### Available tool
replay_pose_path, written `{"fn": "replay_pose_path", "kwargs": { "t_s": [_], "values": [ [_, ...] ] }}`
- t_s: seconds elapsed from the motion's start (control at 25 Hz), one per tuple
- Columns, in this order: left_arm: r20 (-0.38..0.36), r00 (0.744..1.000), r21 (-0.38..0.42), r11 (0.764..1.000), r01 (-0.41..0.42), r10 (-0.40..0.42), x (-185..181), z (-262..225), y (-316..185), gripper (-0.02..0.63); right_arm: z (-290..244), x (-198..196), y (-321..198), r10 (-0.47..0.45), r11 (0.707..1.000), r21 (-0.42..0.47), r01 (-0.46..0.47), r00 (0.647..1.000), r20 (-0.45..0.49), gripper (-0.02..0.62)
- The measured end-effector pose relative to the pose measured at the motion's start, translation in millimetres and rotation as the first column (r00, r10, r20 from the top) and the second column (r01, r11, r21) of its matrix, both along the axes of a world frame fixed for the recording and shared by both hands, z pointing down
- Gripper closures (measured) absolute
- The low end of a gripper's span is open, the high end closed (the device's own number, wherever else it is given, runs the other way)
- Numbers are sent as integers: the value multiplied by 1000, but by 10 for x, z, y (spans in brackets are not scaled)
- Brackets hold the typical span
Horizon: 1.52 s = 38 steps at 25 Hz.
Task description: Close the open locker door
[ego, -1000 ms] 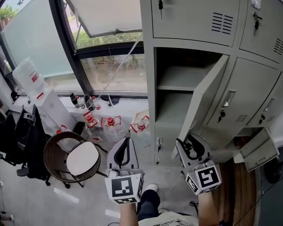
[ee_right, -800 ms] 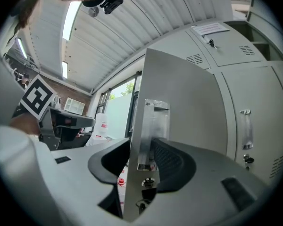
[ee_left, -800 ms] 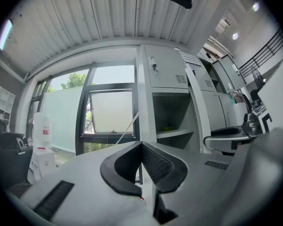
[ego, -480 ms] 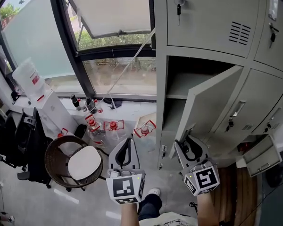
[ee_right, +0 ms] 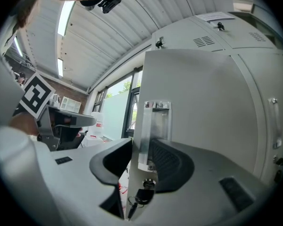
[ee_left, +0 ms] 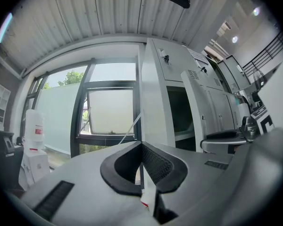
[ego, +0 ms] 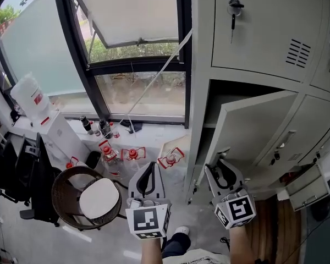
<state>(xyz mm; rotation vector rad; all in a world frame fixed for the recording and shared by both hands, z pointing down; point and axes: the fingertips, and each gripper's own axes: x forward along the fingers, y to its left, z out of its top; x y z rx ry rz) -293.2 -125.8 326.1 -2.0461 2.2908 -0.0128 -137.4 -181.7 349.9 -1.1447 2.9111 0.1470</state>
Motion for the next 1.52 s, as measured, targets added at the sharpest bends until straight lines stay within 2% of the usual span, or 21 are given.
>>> {"fn": "replay_pose_path", "kwargs": {
  "t_s": [0.6,1.2,1.36,1.52],
  "values": [
    [-9,999,-8,999,-36,35,-300,27,-547,606,-23,-259,-521,32,999,-5,-32,999,27,486],
    [-16,998,-1,998,-68,68,-373,77,-917,606,13,-349,-837,57,998,-10,-57,998,32,527],
    [-26,998,-31,997,-65,64,-392,137,-958,606,22,-346,-877,62,998,-12,-62,997,37,538],
    [-22,997,-26,997,-73,72,-384,132,-991,606,21,-351,-880,62,998,-10,-61,997,42,538]
  ]
}}
